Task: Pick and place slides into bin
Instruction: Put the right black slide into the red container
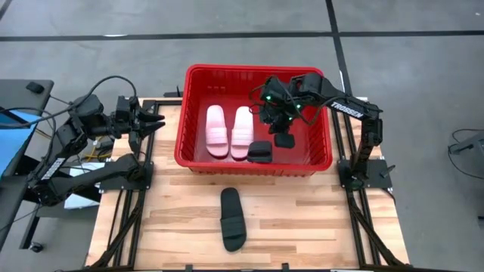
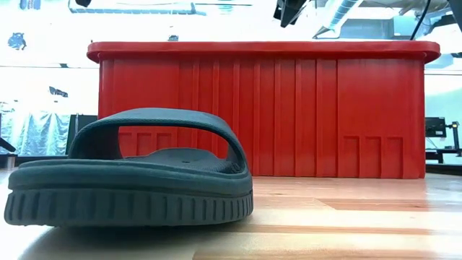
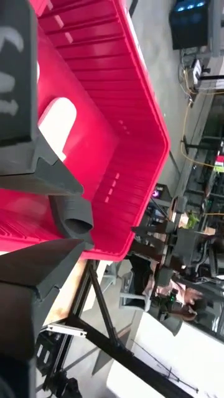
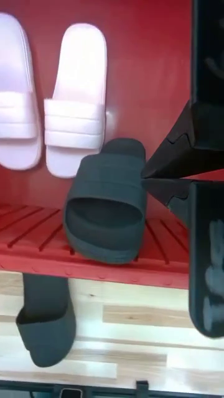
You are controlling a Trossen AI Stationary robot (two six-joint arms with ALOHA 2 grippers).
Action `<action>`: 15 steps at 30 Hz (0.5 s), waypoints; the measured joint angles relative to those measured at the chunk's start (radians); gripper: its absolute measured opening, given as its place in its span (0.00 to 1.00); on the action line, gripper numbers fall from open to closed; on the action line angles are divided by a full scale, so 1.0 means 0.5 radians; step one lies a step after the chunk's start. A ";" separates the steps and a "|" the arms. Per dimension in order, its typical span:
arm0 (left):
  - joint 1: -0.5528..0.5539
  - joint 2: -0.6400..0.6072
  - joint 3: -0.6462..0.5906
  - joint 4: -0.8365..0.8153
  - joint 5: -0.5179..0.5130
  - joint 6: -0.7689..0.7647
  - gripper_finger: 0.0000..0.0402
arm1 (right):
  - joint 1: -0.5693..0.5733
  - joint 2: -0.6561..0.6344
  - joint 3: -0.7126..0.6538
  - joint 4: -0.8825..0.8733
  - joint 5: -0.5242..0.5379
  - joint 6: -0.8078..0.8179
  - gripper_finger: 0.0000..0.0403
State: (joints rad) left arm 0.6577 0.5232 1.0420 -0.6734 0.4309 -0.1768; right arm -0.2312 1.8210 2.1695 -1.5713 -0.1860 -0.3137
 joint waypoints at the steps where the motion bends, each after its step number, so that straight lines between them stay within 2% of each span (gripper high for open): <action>1: 0.000 0.000 0.000 0.000 -0.002 0.000 0.28 | 0.010 0.000 -0.008 0.001 0.000 -0.003 0.00; 6: 0.000 0.000 0.000 0.001 -0.002 -0.001 0.28 | 0.043 0.000 -0.115 0.016 -0.018 -0.026 0.03; 15: 0.000 0.000 0.000 0.002 -0.003 -0.002 0.28 | 0.039 0.001 -0.276 0.150 -0.050 -0.194 0.26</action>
State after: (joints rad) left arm 0.6579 0.5232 1.0420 -0.6724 0.4294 -0.1776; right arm -0.2115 1.8214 2.0315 -1.4961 -0.2112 -0.4106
